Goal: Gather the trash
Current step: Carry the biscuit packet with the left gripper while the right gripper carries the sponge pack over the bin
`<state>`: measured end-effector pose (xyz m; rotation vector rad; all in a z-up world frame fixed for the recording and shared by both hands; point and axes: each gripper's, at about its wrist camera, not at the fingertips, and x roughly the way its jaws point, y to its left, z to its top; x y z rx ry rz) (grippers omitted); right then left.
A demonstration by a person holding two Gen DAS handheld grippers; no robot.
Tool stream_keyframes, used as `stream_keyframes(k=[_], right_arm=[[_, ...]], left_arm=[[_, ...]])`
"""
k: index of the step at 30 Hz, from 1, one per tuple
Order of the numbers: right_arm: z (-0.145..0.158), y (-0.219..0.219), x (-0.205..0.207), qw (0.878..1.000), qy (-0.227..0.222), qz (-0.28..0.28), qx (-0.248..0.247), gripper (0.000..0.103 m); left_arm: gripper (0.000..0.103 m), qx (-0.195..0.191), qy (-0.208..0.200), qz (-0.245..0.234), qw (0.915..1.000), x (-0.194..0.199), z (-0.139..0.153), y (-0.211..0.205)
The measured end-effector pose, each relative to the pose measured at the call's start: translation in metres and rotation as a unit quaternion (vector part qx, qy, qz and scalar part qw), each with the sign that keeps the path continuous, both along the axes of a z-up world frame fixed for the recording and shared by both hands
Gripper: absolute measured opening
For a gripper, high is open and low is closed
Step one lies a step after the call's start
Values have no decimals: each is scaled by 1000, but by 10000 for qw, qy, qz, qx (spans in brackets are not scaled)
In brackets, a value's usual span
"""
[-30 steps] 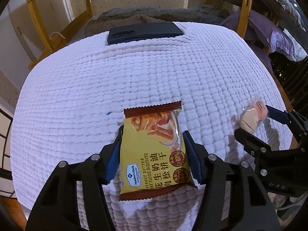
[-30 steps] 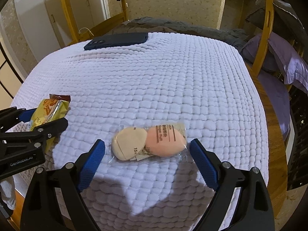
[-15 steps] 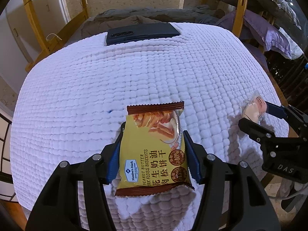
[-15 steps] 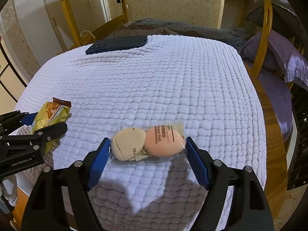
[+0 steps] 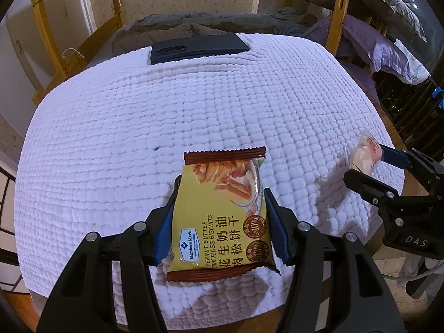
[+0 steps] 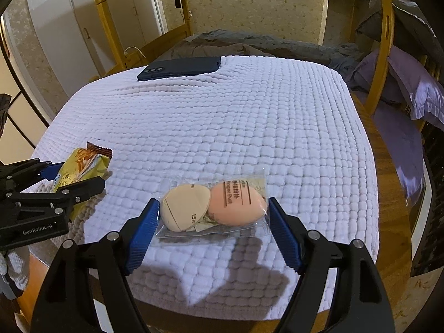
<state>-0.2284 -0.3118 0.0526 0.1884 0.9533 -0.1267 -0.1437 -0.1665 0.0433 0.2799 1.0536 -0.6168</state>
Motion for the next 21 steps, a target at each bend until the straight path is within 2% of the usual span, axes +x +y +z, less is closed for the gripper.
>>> stream_keyframes(k=[21], right_arm=[[10, 12, -23, 9999, -62, 109, 60, 76]], left_arm=[[59, 33, -164, -123, 9998, -22, 9, 7]])
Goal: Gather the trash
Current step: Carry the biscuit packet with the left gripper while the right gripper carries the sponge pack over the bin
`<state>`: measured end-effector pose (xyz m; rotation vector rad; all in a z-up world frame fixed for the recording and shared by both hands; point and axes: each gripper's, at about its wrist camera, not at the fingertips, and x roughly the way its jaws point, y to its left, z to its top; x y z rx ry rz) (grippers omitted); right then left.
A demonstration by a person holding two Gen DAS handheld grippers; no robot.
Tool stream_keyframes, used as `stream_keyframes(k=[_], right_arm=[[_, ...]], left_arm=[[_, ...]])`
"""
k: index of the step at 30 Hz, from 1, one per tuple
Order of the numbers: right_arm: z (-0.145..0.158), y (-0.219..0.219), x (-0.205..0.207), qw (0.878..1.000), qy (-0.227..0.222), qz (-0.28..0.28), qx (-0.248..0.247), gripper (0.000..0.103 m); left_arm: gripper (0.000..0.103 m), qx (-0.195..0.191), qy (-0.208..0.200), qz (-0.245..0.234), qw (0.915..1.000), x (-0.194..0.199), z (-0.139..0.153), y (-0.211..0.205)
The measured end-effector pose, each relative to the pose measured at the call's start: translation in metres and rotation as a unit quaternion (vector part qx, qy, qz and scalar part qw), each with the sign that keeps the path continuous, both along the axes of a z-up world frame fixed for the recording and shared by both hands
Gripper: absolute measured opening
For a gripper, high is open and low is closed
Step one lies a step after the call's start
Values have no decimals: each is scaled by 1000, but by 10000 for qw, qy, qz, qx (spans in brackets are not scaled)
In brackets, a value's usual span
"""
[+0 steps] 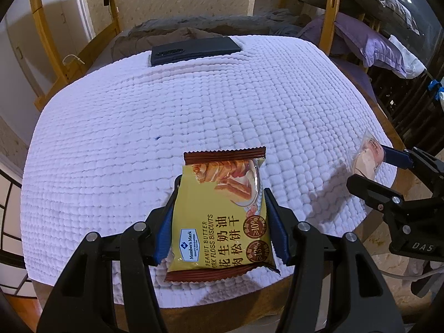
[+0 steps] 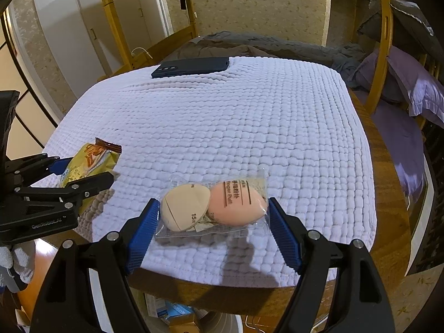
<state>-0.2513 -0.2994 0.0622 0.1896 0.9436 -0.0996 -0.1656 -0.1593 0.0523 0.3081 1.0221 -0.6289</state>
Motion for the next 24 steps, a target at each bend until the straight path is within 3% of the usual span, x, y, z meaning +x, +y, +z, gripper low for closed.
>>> stream_keyframes(k=[24], right_arm=[[8, 26, -29, 9998, -41, 213, 19, 76]], left_arm=[[59, 444, -357, -259, 9980, -40, 2, 6]])
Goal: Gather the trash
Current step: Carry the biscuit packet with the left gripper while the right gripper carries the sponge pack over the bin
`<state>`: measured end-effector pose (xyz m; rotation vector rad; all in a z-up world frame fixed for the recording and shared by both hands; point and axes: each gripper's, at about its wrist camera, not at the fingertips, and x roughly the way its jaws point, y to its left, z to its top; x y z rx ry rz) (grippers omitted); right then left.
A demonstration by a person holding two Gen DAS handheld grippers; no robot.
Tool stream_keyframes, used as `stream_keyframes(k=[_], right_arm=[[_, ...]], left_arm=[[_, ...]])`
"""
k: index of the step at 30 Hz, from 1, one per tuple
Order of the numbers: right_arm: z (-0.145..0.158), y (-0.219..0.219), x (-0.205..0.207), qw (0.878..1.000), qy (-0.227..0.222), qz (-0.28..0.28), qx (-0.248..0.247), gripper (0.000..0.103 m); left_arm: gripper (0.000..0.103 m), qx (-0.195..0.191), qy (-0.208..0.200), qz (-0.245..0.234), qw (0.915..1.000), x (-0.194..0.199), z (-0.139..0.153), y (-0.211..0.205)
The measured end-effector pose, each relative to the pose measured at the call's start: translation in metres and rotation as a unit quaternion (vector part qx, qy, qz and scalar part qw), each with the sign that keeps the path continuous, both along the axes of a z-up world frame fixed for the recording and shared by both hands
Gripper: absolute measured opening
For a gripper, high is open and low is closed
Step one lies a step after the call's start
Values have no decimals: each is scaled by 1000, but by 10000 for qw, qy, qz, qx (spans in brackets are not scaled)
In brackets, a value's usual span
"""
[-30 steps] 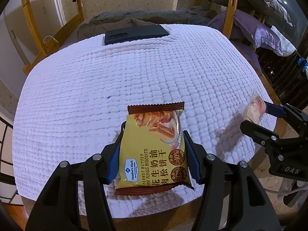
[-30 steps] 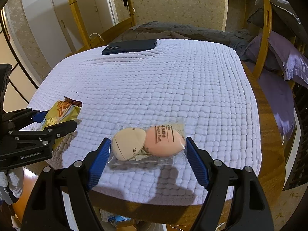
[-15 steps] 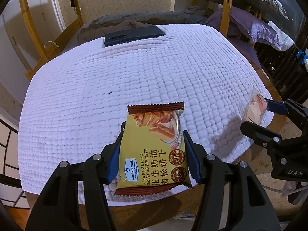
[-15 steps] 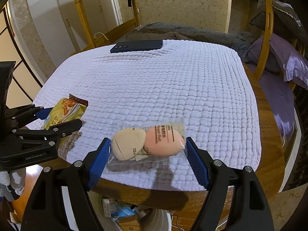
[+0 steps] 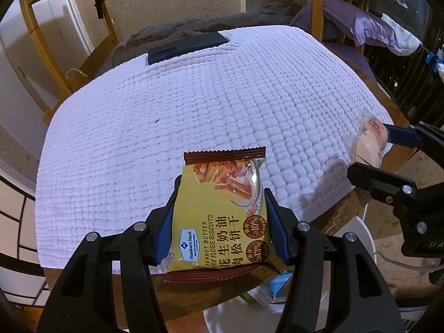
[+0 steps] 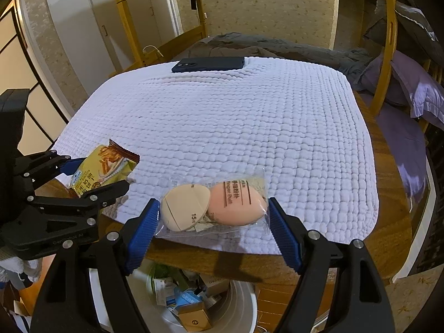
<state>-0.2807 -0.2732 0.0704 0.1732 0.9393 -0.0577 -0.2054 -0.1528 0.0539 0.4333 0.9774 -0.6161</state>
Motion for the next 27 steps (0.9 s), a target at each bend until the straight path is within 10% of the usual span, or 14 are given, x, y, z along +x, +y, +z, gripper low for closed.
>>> stream_keyframes(k=[27], right_arm=[[-5, 24, -41, 9996, 133, 94, 217, 76]], left_arm=[[59, 299, -36, -307, 9991, -43, -7, 7]])
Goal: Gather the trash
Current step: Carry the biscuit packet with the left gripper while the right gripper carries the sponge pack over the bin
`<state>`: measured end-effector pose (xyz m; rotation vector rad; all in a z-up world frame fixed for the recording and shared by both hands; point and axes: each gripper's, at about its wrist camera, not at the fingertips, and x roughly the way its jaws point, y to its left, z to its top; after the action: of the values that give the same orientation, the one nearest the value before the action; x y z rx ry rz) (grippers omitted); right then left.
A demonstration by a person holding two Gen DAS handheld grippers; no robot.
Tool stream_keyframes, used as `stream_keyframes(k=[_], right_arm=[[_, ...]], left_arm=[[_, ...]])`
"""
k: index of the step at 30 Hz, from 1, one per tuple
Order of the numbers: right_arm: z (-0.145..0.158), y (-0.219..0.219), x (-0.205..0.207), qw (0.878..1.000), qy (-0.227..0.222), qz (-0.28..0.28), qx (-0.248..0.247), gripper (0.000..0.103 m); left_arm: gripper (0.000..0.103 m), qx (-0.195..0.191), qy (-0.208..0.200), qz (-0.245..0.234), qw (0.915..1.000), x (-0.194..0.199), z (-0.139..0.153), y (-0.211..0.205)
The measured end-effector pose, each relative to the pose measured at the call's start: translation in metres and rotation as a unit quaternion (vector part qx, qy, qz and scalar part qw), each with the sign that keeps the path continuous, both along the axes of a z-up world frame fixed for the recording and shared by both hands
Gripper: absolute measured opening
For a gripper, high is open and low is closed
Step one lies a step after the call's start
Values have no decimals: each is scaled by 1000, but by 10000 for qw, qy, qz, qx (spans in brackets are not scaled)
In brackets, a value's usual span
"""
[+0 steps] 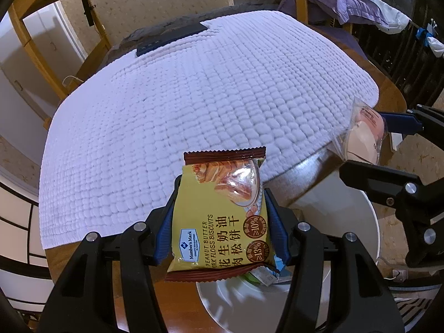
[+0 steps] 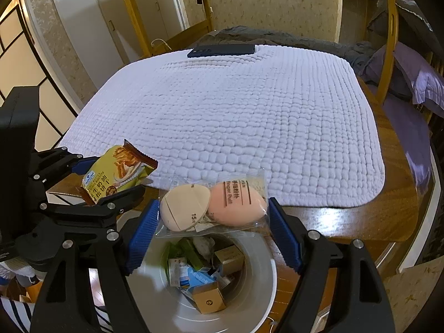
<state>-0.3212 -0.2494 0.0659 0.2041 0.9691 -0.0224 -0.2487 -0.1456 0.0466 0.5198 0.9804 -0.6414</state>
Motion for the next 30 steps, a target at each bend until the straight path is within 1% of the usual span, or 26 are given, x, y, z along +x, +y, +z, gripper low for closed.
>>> stream_keyframes(k=[21, 30], right_arm=[[-11, 19, -28, 9996, 228, 130, 97, 76], [-16, 19, -36, 9993, 317, 148, 128, 76]], left_arm=[[59, 150, 258, -197, 9994, -34, -11, 12], [59, 227, 415, -289, 9985, -47, -19, 14]])
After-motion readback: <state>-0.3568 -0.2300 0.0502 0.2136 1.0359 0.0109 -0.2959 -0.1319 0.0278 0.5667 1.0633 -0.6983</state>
